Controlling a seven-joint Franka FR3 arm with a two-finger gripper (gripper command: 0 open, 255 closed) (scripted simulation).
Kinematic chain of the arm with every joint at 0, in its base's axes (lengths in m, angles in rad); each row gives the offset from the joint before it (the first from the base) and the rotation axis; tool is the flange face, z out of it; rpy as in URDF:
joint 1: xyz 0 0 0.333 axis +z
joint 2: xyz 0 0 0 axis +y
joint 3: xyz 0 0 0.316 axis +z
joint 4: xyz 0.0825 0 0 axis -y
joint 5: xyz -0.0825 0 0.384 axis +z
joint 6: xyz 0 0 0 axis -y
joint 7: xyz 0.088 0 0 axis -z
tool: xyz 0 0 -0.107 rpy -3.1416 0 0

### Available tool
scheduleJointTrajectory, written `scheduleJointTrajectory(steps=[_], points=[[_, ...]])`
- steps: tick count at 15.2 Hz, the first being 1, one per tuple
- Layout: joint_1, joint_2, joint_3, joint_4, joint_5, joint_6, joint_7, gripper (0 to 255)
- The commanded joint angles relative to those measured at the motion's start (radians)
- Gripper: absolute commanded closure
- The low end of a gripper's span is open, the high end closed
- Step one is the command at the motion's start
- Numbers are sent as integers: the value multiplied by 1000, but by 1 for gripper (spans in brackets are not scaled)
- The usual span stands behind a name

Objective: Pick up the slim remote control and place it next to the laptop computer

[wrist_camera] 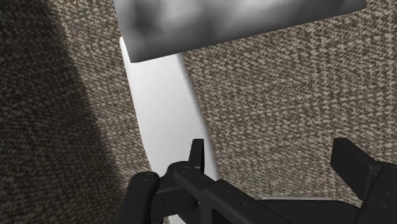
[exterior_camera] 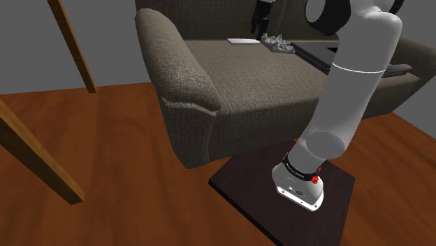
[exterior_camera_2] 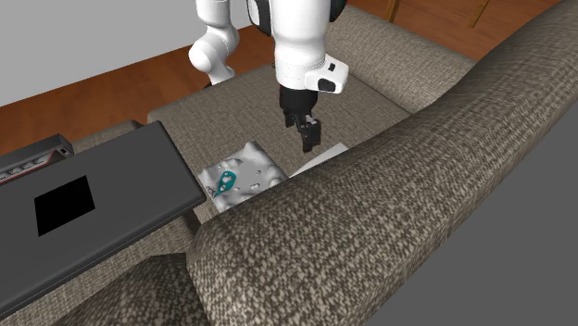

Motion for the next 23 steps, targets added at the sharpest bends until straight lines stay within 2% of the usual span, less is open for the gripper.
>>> scheduleJointTrajectory(steps=[1,5,12,20,21,23], points=[[-66,129,14,138,84,-45,-113,0],[-212,344,76,441,187,-162,-243,0],[-174,328,69,314,183,-57,-254,0],[-172,327,70,305,183,-49,-254,0],[-202,356,74,369,197,-86,-260,255],[-186,342,72,330,190,-62,-259,255]])
